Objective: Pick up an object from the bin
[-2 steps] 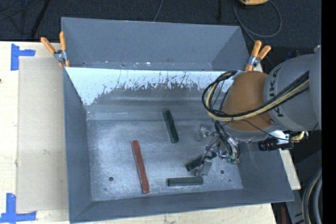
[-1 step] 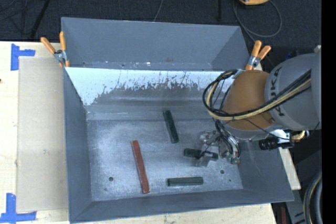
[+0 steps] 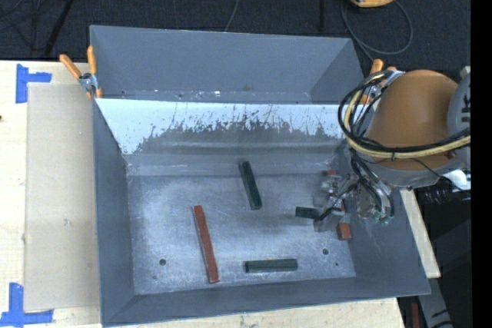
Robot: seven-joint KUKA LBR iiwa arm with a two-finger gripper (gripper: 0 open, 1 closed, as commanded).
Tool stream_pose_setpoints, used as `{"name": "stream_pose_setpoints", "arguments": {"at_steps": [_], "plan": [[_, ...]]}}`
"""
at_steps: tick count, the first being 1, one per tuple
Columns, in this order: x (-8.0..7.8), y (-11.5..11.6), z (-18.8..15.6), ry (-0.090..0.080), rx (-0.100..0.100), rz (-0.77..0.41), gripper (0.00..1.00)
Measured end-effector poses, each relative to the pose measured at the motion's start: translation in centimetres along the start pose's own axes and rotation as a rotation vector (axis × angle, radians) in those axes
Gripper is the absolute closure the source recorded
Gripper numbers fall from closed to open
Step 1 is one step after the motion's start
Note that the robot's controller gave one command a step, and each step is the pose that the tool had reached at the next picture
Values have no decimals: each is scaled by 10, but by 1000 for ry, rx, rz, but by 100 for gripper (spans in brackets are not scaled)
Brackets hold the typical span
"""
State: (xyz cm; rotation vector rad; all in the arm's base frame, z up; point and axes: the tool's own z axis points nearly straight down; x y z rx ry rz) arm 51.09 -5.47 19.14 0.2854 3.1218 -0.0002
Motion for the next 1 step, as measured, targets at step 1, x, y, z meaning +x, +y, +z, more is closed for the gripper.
{"name": "stream_pose_setpoints", "arguments": {"at_steps": [1], "plan": [[-33,25,-58,1,-1,-362,100]]}}
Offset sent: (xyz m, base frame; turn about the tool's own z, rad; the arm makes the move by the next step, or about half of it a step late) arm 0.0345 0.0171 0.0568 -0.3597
